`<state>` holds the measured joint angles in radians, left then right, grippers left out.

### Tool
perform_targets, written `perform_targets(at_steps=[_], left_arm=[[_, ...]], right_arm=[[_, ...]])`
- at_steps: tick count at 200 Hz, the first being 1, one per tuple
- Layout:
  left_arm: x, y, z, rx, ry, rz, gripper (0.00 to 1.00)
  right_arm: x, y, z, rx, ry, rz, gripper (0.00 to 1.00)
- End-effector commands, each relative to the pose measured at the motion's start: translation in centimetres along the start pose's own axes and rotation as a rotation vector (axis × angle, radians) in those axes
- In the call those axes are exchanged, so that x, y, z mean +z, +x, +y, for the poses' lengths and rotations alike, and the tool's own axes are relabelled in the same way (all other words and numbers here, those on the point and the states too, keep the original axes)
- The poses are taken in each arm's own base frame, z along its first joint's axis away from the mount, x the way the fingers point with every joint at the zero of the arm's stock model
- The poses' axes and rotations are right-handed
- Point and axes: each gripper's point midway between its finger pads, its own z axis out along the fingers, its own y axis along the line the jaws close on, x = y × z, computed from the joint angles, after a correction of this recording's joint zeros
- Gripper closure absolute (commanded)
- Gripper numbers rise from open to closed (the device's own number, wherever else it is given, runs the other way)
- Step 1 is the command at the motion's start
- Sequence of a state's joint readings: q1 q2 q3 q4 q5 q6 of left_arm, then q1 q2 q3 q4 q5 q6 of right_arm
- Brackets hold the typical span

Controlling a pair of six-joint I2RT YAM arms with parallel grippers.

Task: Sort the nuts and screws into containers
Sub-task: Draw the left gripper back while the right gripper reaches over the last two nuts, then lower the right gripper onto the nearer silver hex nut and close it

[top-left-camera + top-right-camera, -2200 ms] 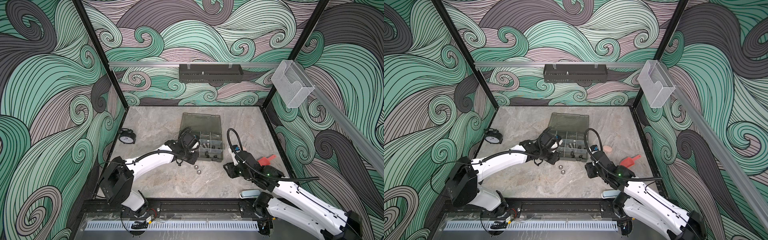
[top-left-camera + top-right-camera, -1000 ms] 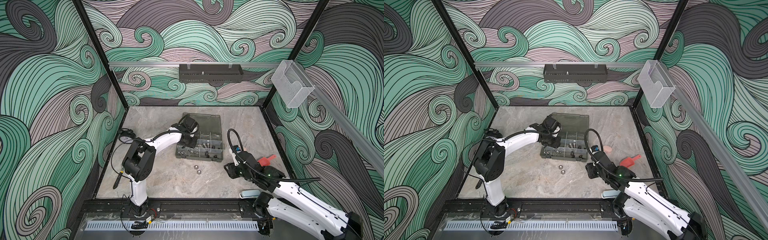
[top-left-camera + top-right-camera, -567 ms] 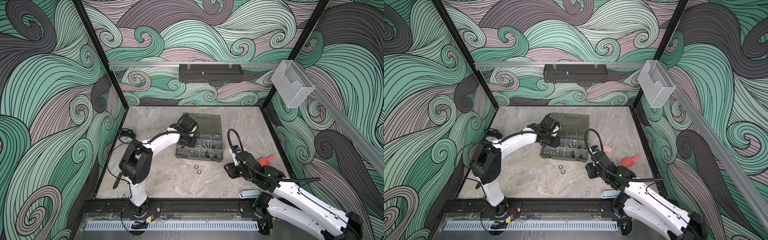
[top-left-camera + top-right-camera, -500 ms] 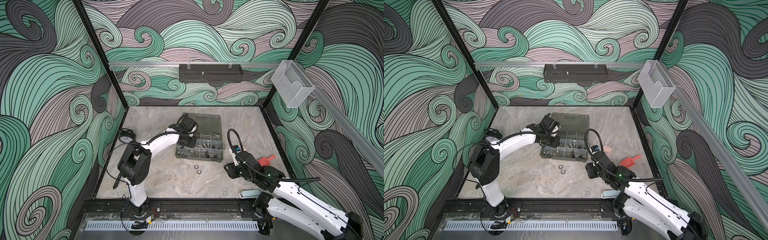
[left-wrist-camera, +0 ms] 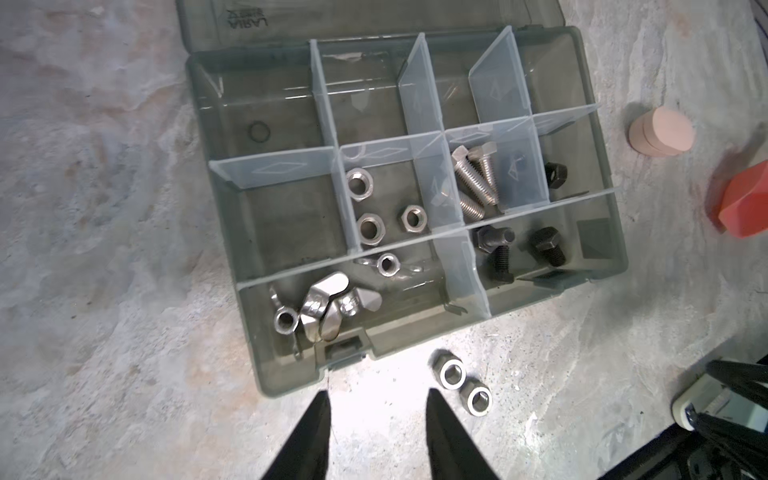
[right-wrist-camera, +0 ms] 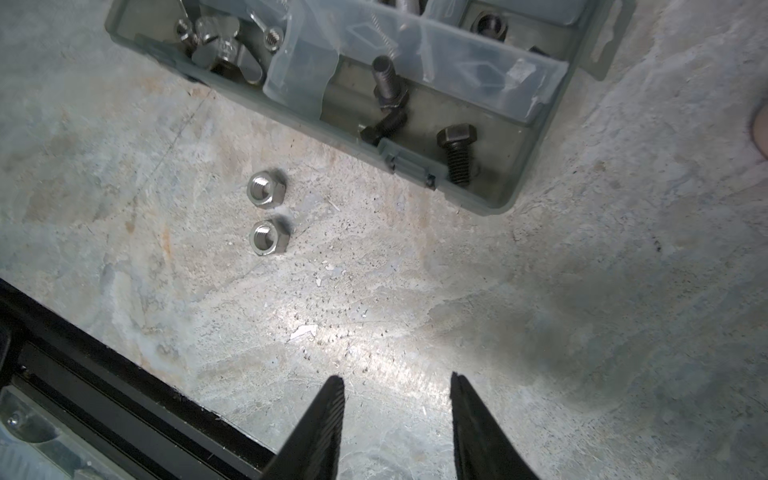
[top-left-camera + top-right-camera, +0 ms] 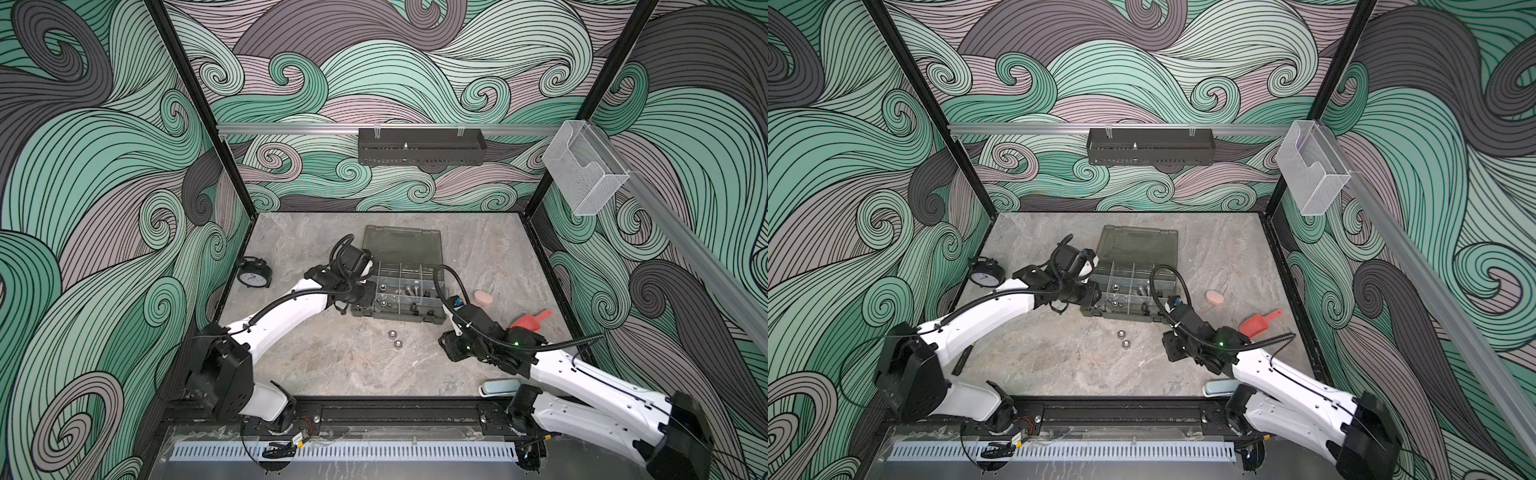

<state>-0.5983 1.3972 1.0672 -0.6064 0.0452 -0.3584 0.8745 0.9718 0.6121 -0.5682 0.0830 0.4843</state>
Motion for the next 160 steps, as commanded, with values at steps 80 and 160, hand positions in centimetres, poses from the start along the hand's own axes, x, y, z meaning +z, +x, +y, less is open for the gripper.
perform_targets(at_steps=[80, 160], left_arm=[[-4.2, 7.7, 4.4, -0.226, -0.030, -0.107, 0.57], [-4.9, 11.2, 5.0, -0.305, 0.030, -0.140, 0.55]], right_arm=[[4.6, -1.5, 6.0, -0.115, 0.016, 0.046, 0.51], [8.4, -2.2, 9.1, -0.158, 0.043, 0.080, 0.50]])
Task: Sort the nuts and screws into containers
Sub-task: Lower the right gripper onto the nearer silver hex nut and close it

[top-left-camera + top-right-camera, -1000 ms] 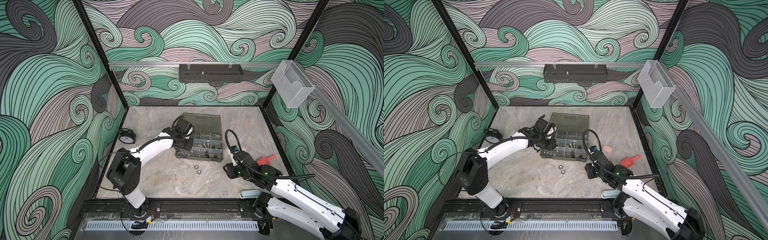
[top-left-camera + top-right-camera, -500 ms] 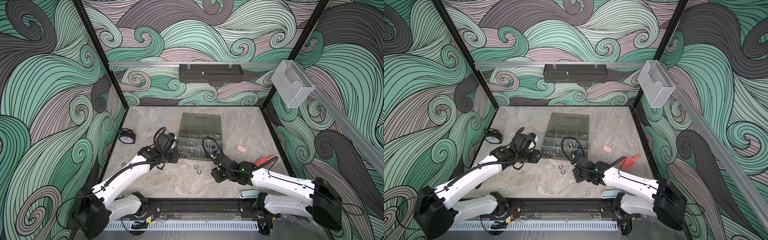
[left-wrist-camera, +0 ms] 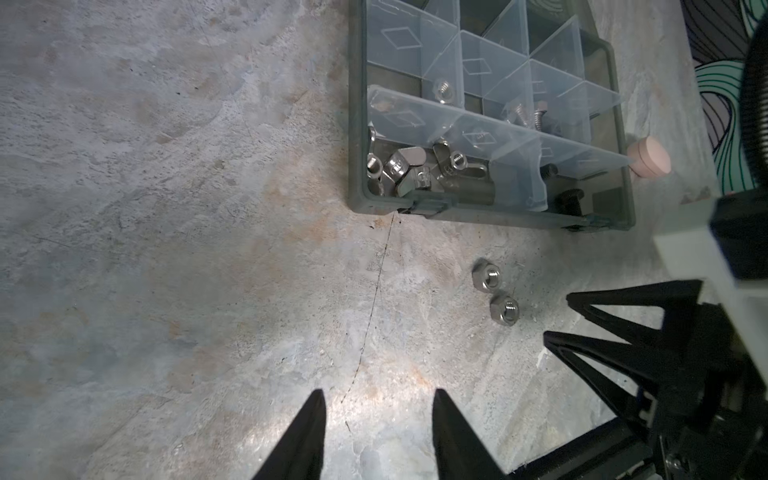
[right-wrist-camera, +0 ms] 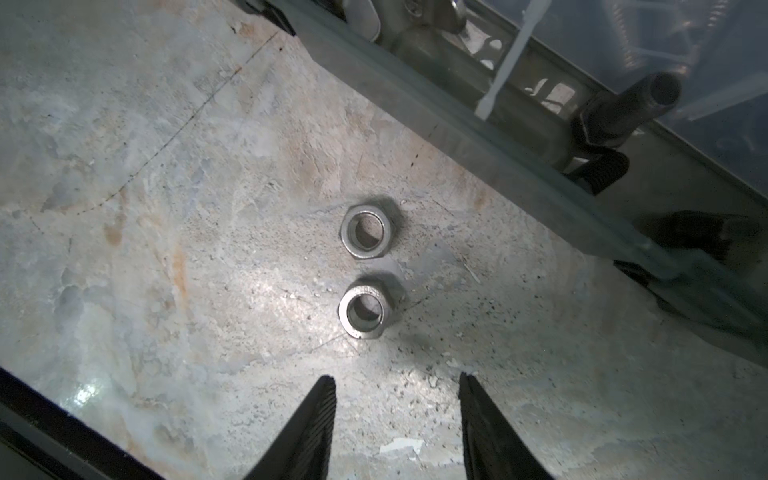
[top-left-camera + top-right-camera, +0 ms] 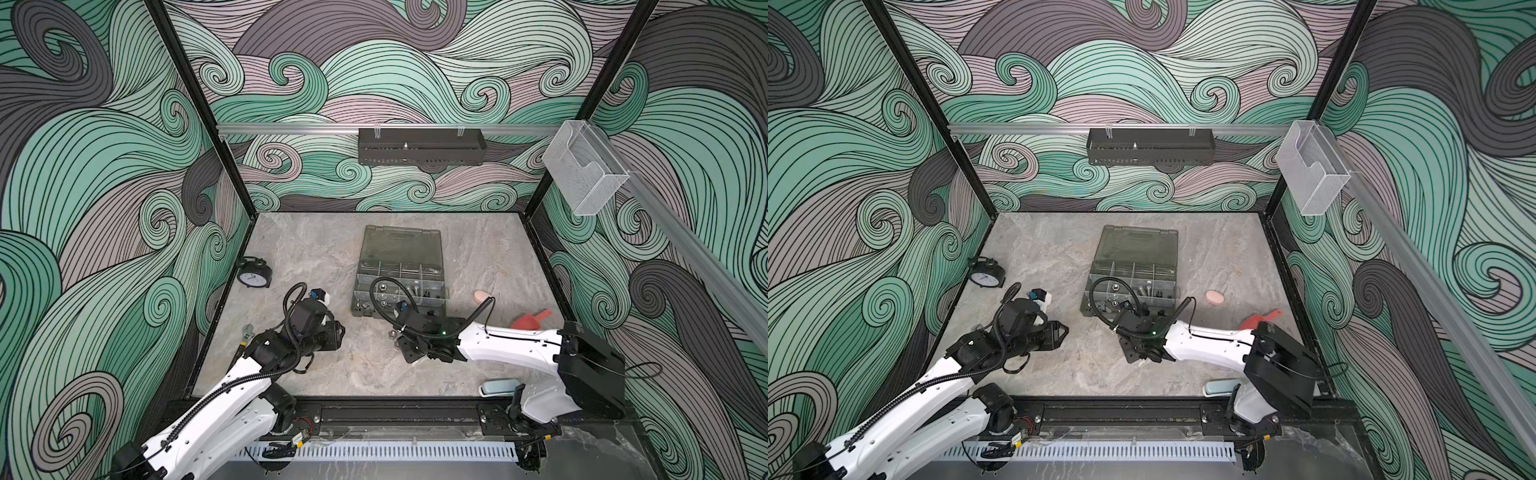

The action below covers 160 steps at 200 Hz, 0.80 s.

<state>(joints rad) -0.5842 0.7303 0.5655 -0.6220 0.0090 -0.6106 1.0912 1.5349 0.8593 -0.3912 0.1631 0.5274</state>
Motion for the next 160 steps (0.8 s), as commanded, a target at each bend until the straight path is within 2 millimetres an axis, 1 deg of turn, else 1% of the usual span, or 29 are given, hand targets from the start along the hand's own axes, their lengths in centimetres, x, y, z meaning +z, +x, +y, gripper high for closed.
perform_targets(at_steps=[1, 21, 47, 78, 123, 160], left_arm=[[-0.4, 0.7, 0.5, -0.047, -0.007, 0.013, 0.55], [-0.4, 1.3, 0.4, -0.080, 0.022, 0.020, 0.55], [-0.6, 1.4, 0.2, -0.115, 0.042, 0.011, 0.55], [-0.5, 1.7, 0.3, -0.132, 0.047, 0.016, 0.55], [0.1, 2.8, 0.3, -0.161, 0.059, 0.063, 0.55], [0.4, 3.4, 0.2, -0.167, 0.061, 0.097, 0.55]], right_arm=[[0.5, -1.3, 0.8, 0.007, 0.010, -0.029, 0.50], [1.2, -1.6, 1.6, -0.014, 0.005, -0.016, 0.50], [2.1, -1.7, 1.9, -0.020, 0.017, 0.000, 0.51], [2.9, -1.4, 1.6, -0.010, 0.044, 0.020, 0.51], [3.6, -0.8, 1.1, 0.014, 0.068, 0.033, 0.53], [4.1, -0.2, 0.8, 0.022, 0.077, 0.050, 0.56]])
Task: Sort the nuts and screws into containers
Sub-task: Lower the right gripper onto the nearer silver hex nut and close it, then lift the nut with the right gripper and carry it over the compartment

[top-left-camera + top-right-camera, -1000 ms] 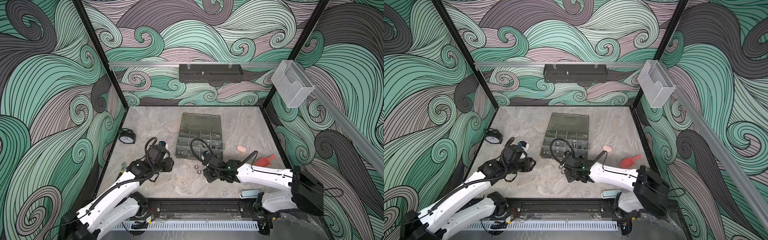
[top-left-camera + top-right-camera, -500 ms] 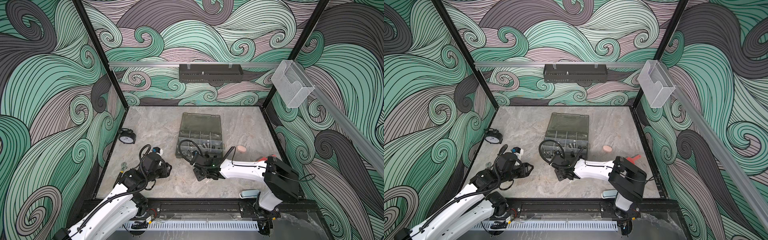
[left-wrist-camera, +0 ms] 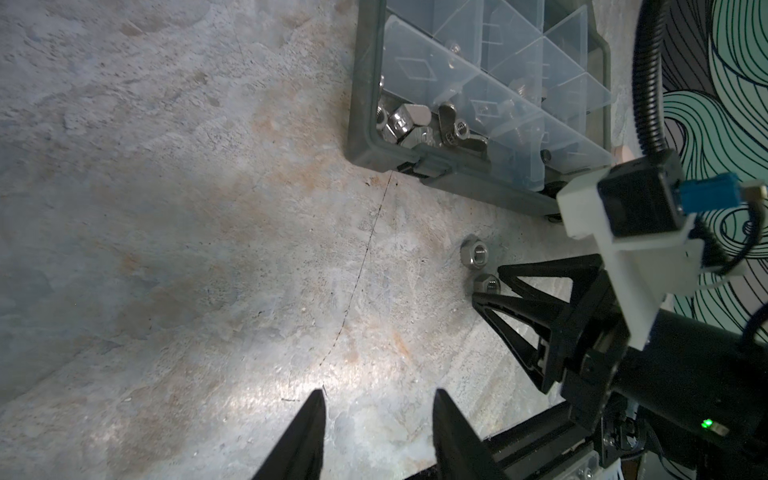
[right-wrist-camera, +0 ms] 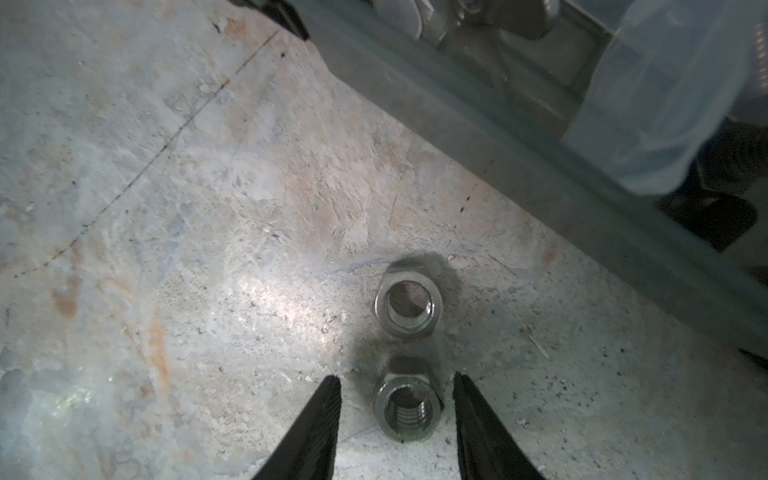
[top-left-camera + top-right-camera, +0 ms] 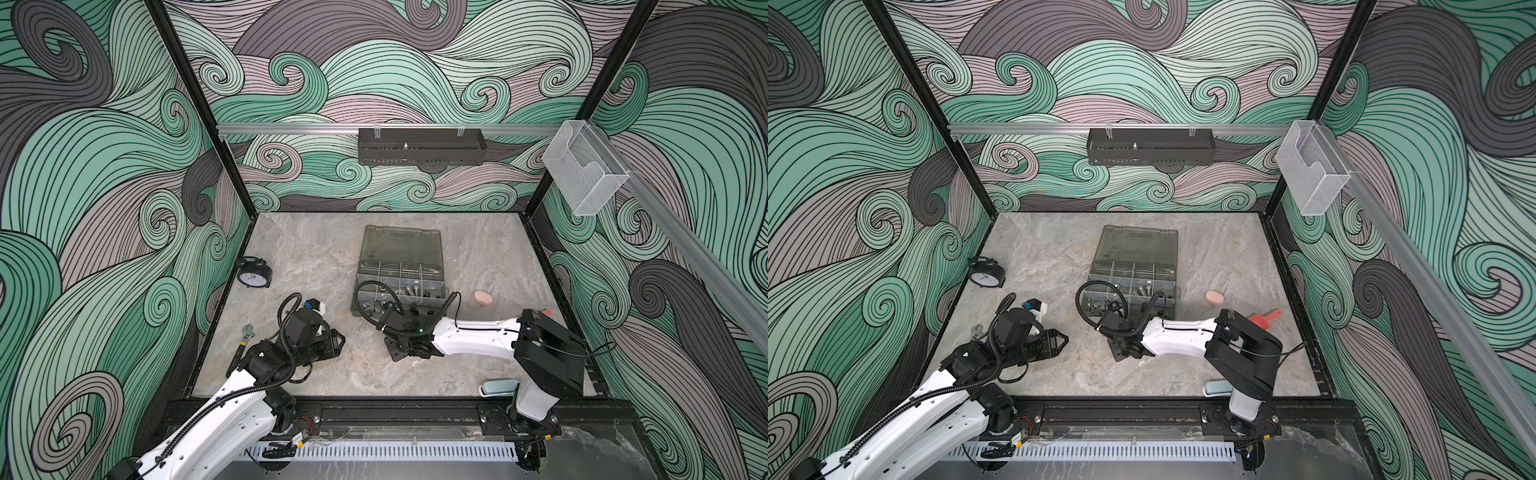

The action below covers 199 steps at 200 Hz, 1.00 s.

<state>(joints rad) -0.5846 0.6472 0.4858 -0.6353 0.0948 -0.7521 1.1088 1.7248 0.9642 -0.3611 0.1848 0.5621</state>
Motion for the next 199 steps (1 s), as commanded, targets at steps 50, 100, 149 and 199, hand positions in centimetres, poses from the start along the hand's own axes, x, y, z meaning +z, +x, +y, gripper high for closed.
perform_targets(at_steps=[50, 100, 149, 199], left_arm=[[0.2, 0.5, -0.1, -0.030, 0.005, 0.032, 0.55], [0.1, 0.6, 0.1, -0.033, 0.002, 0.034, 0.55], [0.0, 0.5, 0.0, -0.033, 0.003, 0.029, 0.55], [-0.4, 0.5, 0.2, -0.033, 0.000, 0.022, 0.55]], right_arm=[[1.4, 1.3, -1.0, 0.014, 0.056, 0.034, 0.62], [1.5, 1.6, -1.1, 0.009, 0.061, 0.041, 0.74], [-0.1, -0.1, -0.6, -0.008, 0.034, -0.015, 0.76], [-3.8, -5.5, -0.5, -0.059, 0.003, -0.116, 0.76]])
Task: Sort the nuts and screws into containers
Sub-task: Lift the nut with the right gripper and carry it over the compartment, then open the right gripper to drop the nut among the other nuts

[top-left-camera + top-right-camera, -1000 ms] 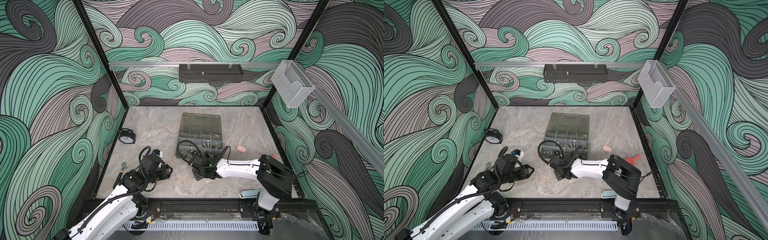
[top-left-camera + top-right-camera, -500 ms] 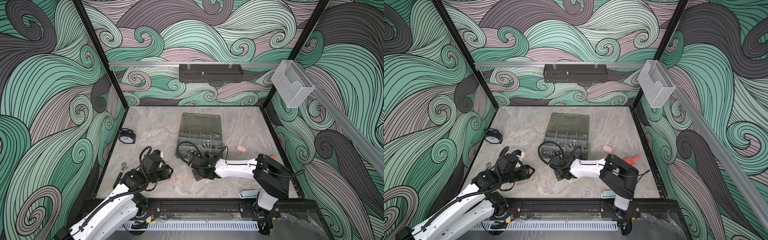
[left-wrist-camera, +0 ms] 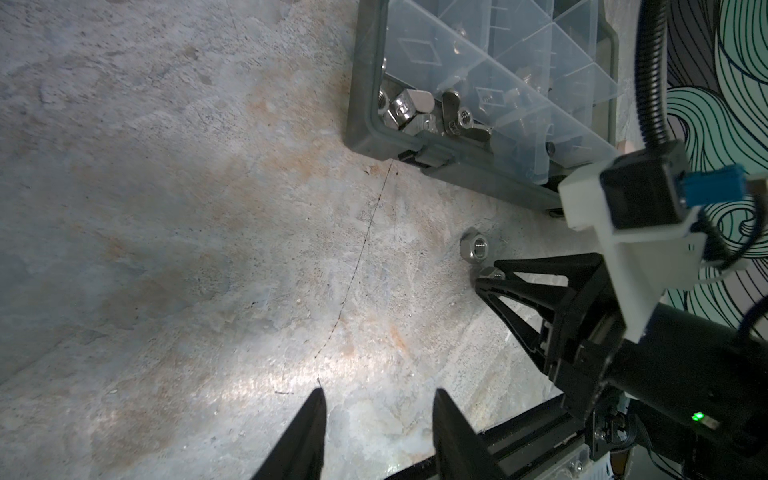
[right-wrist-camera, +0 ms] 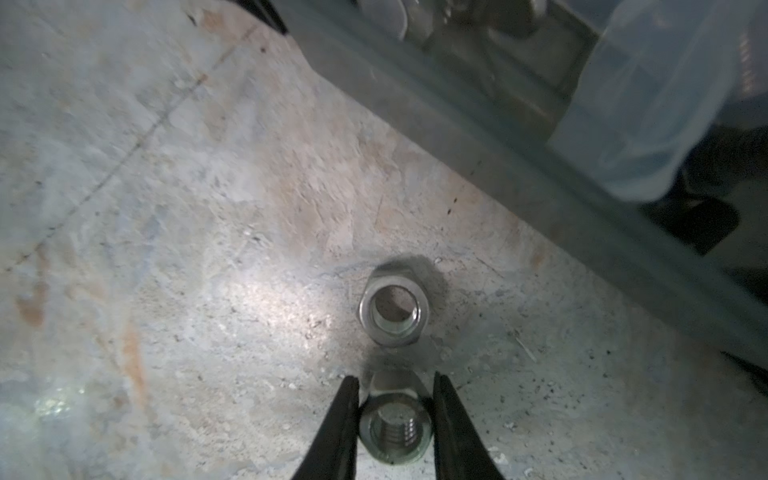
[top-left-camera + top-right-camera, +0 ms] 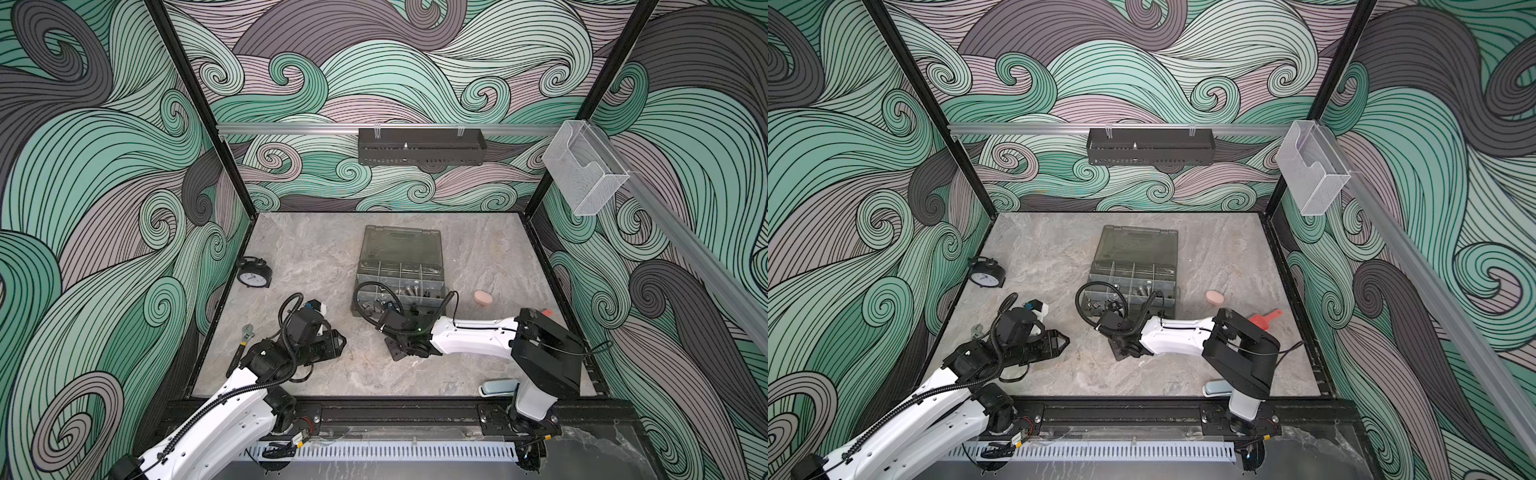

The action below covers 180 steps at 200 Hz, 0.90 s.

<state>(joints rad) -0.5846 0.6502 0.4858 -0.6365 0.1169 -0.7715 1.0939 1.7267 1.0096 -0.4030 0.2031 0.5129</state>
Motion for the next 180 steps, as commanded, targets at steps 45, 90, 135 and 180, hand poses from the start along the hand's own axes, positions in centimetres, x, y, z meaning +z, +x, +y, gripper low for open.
perform_targets(at_steps=[45, 90, 135, 180], left_arm=[[-0.6, 0.3, 0.5, -0.015, -0.011, -0.002, 0.55], [-0.7, 0.2, 0.3, -0.018, -0.006, -0.006, 0.55], [-0.6, 0.5, 0.4, -0.026, -0.007, 0.006, 0.55], [-0.6, 0.3, 0.2, -0.030, 0.002, 0.003, 0.55]], right_arm=[[-5.0, -9.7, -2.1, -0.035, -0.024, -0.188, 0.76], [-4.2, -14.4, -4.7, -0.037, -0.003, -0.217, 0.75], [-2.1, -16.3, -6.1, -0.015, -0.006, -0.197, 0.75], [-0.7, -16.9, -6.8, 0.004, -0.004, -0.180, 0.73]])
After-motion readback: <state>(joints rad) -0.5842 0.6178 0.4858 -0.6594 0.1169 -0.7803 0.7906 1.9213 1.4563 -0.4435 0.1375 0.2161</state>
